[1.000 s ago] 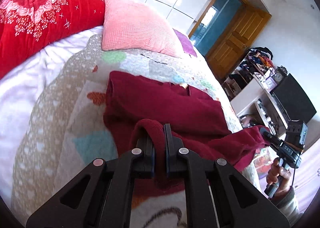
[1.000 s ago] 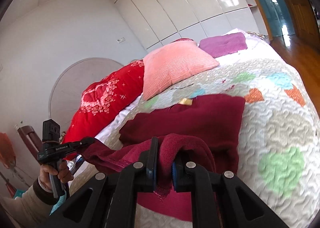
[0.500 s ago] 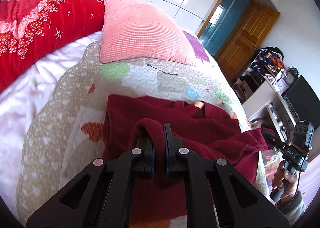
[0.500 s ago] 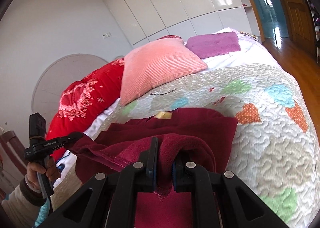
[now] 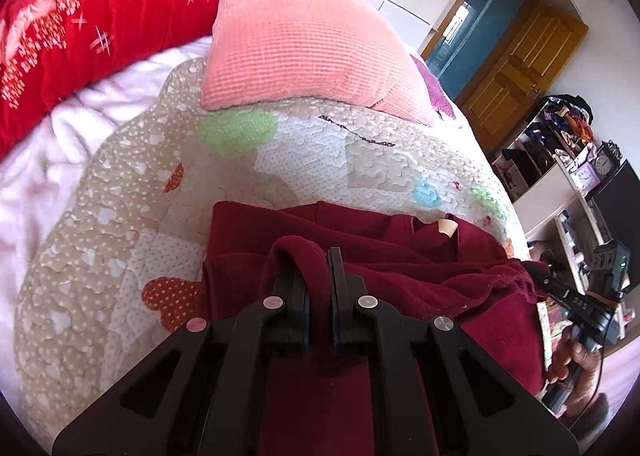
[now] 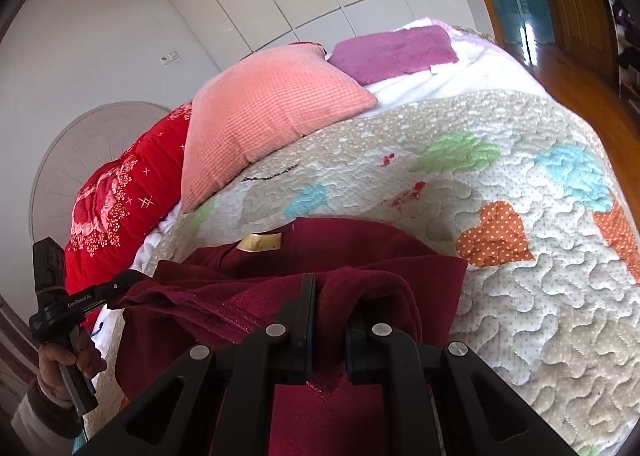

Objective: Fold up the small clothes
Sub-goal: 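Lift the hem end with both tools and fold it toward the collar, then lay the folded hem down and open both tools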

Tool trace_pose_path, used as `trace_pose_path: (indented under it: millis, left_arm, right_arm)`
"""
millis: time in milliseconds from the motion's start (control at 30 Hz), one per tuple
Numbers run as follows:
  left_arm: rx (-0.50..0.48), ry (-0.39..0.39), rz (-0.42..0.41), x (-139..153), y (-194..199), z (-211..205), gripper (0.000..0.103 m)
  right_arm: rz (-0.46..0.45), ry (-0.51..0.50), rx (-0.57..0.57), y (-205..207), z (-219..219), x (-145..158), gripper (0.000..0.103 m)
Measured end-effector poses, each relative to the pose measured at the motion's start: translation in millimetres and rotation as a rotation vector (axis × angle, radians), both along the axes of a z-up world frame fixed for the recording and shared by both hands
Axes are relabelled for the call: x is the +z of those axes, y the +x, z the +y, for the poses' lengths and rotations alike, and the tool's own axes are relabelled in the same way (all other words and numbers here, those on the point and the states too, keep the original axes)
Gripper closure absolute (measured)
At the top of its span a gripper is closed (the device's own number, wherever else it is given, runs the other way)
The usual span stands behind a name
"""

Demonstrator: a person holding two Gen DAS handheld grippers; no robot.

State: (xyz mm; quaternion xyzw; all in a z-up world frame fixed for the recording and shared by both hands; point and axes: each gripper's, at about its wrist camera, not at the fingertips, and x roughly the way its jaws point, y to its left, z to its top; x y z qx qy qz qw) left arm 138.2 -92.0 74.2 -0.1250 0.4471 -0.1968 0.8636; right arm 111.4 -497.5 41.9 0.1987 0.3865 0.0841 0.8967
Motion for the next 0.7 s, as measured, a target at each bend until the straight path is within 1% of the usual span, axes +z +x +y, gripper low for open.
trace_pose_path:
  millis: [67, 133, 200, 267, 300, 367, 400, 433, 500, 533, 567, 633, 700]
  left_arm:
    - [-0.001, -0.033, 0.024, -3, 7, 2, 0.096]
    - [0.004, -0.070, 0.041, -5, 12, 5, 0.095]
    - [0.002, -0.112, 0.057, -5, 17, 8, 0.093]
    - [0.007, -0.137, 0.060, -3, 18, 10, 0.084]
    - [0.009, -0.146, 0.057, -1, 18, 11, 0.082]
    - [0.005, -0.166, 0.058, 1, 18, 14, 0.071]
    - [0.008, -0.174, 0.060, 2, 18, 16, 0.069]
    - [0.013, -0.173, 0.058, 3, 17, 17, 0.066]
    - [0.036, -0.149, 0.029, 8, 15, 21, 0.051]
    - [0.052, -0.153, 0.010, 10, 13, 25, 0.043]
    - [0.065, -0.161, -0.002, 12, 12, 28, 0.040]
    - [0.078, -0.184, -0.008, 16, 11, 35, 0.040]
    - [0.084, -0.193, -0.012, 20, 9, 39, 0.040]
  right_arm:
    - [0.017, 0.025, -0.018, 6, -3, -5, 0.093]
    - [0.038, 0.074, -0.038, 14, -9, -9, 0.093]
    - [0.028, 0.108, -0.051, 19, -13, -7, 0.093]
    - [0.017, 0.110, -0.060, 22, -13, -3, 0.092]
    - [0.014, 0.107, -0.063, 23, -13, -1, 0.091]
    - [0.004, 0.105, -0.069, 23, -12, 5, 0.089]
    - [-0.009, 0.113, -0.071, 23, -14, 8, 0.084]
    - [-0.013, 0.121, -0.073, 22, -15, 9, 0.078]
    - [-0.018, 0.151, -0.084, 20, -21, 12, 0.071]
    - [-0.013, 0.159, -0.096, 18, -25, 12, 0.071]
    - [-0.003, 0.163, -0.111, 16, -28, 12, 0.071]
    - [0.002, 0.157, -0.127, 11, -29, 13, 0.071]
    - [-0.021, 0.116, -0.139, 4, -27, 19, 0.071]
